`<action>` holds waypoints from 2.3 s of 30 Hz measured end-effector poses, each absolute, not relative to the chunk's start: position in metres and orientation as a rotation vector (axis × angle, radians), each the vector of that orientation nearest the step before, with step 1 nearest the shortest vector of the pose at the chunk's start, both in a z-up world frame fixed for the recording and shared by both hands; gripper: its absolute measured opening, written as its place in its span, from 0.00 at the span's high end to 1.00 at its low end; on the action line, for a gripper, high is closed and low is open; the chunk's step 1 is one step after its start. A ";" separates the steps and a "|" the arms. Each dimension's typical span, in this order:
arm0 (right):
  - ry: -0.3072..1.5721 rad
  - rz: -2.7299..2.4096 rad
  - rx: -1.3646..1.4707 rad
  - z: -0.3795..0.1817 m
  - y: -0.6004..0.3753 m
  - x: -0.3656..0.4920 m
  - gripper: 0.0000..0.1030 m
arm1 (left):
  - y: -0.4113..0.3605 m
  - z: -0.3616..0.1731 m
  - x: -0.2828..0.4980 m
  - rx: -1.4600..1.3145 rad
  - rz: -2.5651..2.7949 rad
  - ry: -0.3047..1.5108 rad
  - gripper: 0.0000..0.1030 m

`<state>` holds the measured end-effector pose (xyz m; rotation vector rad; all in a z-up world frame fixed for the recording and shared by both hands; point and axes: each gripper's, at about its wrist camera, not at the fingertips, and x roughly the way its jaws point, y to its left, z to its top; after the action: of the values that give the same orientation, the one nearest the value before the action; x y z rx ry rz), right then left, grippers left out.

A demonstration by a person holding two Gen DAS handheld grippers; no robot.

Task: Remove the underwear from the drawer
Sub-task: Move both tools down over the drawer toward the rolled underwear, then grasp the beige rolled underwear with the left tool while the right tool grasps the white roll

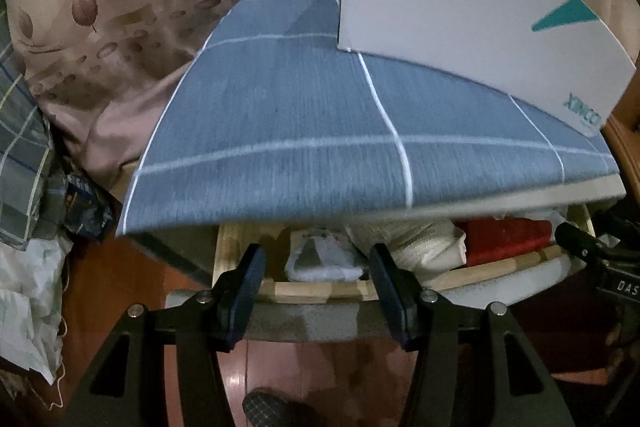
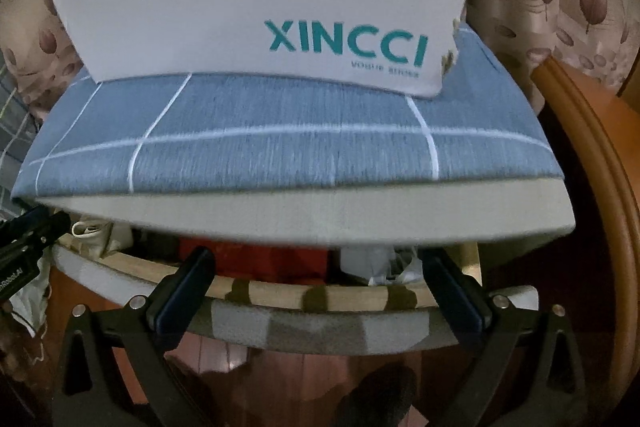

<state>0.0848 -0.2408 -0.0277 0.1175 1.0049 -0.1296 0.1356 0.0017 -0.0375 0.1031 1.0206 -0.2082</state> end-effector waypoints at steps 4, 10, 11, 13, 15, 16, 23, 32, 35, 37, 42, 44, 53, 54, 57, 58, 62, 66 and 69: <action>1.054 -0.118 0.129 -0.031 -0.234 0.064 0.01 | 0.007 -0.038 0.115 0.106 -0.225 1.059 0.46; 1.158 -0.110 0.149 -0.034 -0.231 0.037 0.01 | 0.009 -0.037 0.088 0.142 -0.247 1.171 0.46; 1.178 -0.110 0.152 -0.035 -0.232 0.033 0.01 | 0.009 -0.037 0.081 0.152 -0.249 1.180 0.46; 1.214 -0.112 0.156 -0.037 -0.233 0.026 0.01 | 0.011 -0.037 0.070 0.159 -0.253 1.188 0.46; 1.249 -0.117 0.157 -0.038 -0.231 0.017 0.01 | 0.014 -0.038 0.058 0.157 -0.260 1.201 0.46; 1.266 -0.118 0.160 -0.038 -0.230 0.016 0.01 | 0.013 -0.038 0.051 0.154 -0.265 1.216 0.46; 1.398 -0.073 0.198 -0.046 -0.233 0.012 0.01 | 0.020 -0.042 0.032 0.149 -0.281 1.294 0.45; 1.437 -0.014 0.198 -0.045 -0.222 0.030 0.01 | 0.013 -0.040 0.030 0.194 -0.250 1.300 0.45; 1.351 0.016 0.152 -0.031 -0.214 0.029 0.01 | 0.017 -0.040 0.038 0.194 -0.210 1.305 0.45; 1.260 0.008 0.082 -0.016 -0.212 0.031 0.01 | 0.021 -0.036 0.041 0.162 -0.191 1.287 0.45; 1.132 0.005 0.007 0.000 -0.213 0.022 0.01 | 0.031 -0.010 0.054 -0.033 -0.208 1.259 0.45; 1.122 0.006 0.015 -0.002 -0.213 0.018 0.01 | 0.025 -0.003 0.061 -0.053 -0.209 1.261 0.45; 1.165 0.056 0.231 -0.021 -0.232 0.019 0.01 | -0.007 -0.015 0.079 -0.111 -0.191 1.333 0.45; 1.162 0.060 0.262 -0.022 -0.236 0.019 0.01 | -0.008 -0.018 0.079 -0.116 -0.183 1.338 0.45; 1.154 0.078 0.301 -0.022 -0.240 0.017 0.01 | -0.011 -0.028 0.085 -0.135 -0.147 1.357 0.45; 1.151 0.075 0.304 -0.022 -0.240 0.017 0.01 | -0.011 -0.031 0.086 -0.144 -0.139 1.361 0.45; 1.153 0.074 0.292 -0.022 -0.238 0.016 0.01 | -0.015 -0.044 0.091 -0.143 -0.104 1.372 0.45; 1.158 0.072 0.268 -0.022 -0.234 0.017 0.01 | -0.020 -0.052 0.091 -0.105 -0.083 1.356 0.42; 1.157 0.068 0.262 -0.021 -0.233 0.016 0.01 | -0.024 -0.058 0.089 -0.075 -0.067 1.347 0.37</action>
<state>0.0165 -0.2329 -0.0214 0.2619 1.1569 0.0679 0.0895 -0.0237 -0.0583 -0.0748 1.3473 -0.0669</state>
